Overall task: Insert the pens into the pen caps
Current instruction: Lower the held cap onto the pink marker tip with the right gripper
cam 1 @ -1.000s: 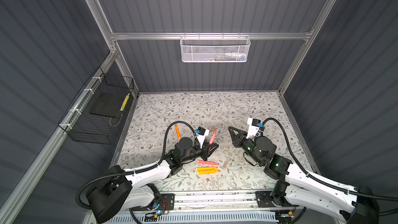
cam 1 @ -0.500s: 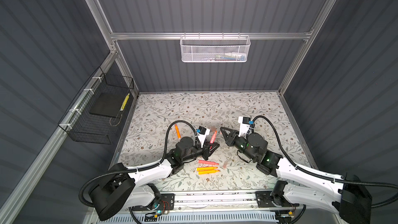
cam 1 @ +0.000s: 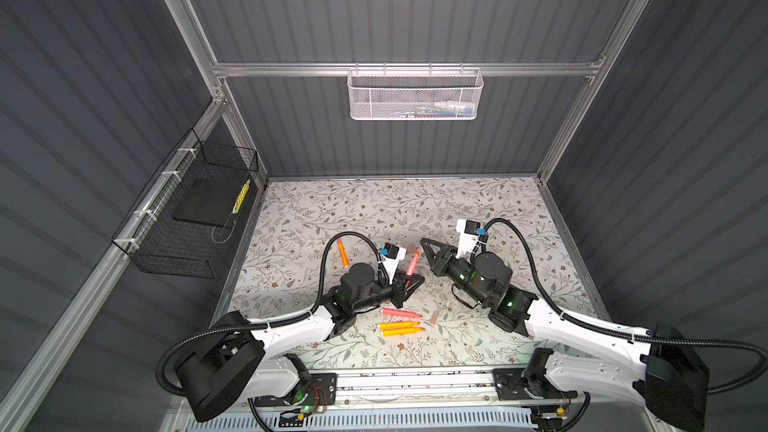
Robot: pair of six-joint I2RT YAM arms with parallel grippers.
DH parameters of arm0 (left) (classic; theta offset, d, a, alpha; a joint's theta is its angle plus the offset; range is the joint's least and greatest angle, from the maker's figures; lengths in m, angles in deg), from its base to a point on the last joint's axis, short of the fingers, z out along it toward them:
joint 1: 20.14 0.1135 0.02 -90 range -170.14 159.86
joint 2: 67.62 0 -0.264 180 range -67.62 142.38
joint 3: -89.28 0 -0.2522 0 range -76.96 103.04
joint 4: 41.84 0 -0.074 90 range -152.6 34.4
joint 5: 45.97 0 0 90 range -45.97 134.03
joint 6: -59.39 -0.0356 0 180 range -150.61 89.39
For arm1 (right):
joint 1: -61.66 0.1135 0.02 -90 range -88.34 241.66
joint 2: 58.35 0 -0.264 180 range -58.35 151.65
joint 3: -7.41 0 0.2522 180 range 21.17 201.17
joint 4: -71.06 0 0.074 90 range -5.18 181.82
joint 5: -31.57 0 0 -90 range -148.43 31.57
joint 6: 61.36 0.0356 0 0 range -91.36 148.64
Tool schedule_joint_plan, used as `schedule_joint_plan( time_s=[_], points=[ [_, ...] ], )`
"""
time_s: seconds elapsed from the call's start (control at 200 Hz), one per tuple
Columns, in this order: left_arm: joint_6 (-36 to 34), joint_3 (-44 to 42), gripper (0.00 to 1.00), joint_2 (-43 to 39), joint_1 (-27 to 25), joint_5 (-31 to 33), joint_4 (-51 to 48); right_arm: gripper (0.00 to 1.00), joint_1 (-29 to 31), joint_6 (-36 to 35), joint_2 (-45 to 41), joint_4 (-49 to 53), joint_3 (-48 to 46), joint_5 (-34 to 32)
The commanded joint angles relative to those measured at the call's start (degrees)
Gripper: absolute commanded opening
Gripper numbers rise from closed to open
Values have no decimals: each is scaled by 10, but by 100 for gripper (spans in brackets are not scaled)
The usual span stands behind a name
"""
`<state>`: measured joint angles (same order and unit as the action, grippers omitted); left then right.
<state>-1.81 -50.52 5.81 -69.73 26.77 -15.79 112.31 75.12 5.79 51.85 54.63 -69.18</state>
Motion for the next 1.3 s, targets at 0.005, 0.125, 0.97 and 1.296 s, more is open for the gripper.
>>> schedule_joint_plan(
  time_s=[0.005, 0.125, 0.97, 1.296],
  points=[
    [1, 20, 0, -2, -4, -8, 9, 0, 0, 5, 21, -26, 19, -9],
    [-1, 18, 0, -3, -4, -6, 7, 0, 0, 7, 30, -33, 20, -9],
    [12, 26, 0, -21, -4, 41, 14, 0, 47, 13, 59, -51, -19, -5],
    [-9, 18, 0, -57, -4, 70, -17, 0, 48, -5, 18, -33, -45, -8]
  ],
)
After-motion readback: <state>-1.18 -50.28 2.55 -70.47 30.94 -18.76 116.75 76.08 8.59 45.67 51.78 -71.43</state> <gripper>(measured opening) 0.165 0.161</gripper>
